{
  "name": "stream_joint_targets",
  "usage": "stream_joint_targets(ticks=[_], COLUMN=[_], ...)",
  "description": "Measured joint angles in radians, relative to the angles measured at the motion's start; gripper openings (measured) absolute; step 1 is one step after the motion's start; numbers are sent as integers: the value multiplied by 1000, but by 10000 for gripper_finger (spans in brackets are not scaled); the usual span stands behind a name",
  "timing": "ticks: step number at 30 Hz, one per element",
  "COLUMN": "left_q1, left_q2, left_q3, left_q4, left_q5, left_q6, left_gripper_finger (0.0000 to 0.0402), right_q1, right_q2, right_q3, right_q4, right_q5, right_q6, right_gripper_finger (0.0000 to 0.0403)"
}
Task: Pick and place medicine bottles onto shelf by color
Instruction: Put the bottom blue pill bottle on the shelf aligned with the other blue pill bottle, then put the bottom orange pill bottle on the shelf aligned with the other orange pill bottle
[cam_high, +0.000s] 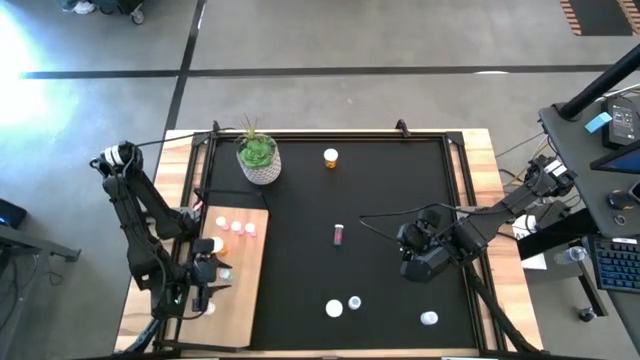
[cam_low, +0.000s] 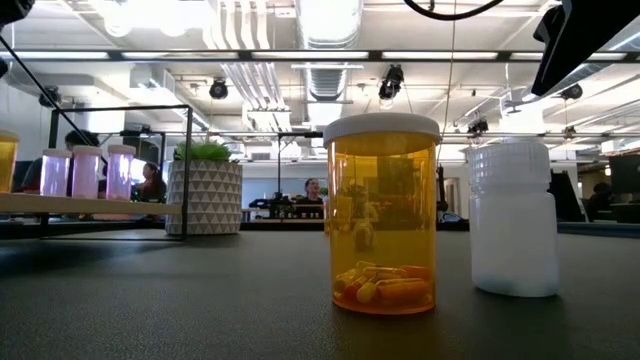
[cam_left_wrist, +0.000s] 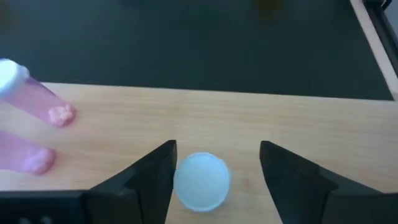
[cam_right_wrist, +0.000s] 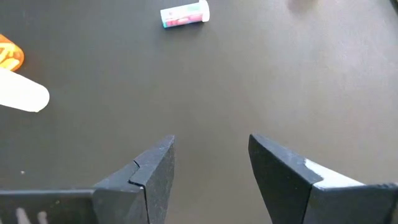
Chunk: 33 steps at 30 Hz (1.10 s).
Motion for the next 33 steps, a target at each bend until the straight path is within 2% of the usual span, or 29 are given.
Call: stream_joint_targets(ticks=[10,14,17,22,27,33], left_q1=[1,16,66,234,416,527], left_q2=[-1,-1,5,59,157,302], left_q3=[177,248,301,388,431,457], left_q4=[-294,-339,-327,-220,3,308], left_q5=[-18,-49,-63,-33,109,171], left_q6=[0,2,64,287,485,558], left_gripper_finger=[216,215,216,215,215,215], right_q1=[0,0,0,0,0,0], right_q2=[0,0,0,0,0,0], right_q3=[0,0,0,0,0,0], right_q4=[2,3,5,6,6,6], right_q5=[0,0,0,0,0,0], right_q6=[0,0,0,0,0,0], right_gripper_finger=[194,194,194,194,194,194])
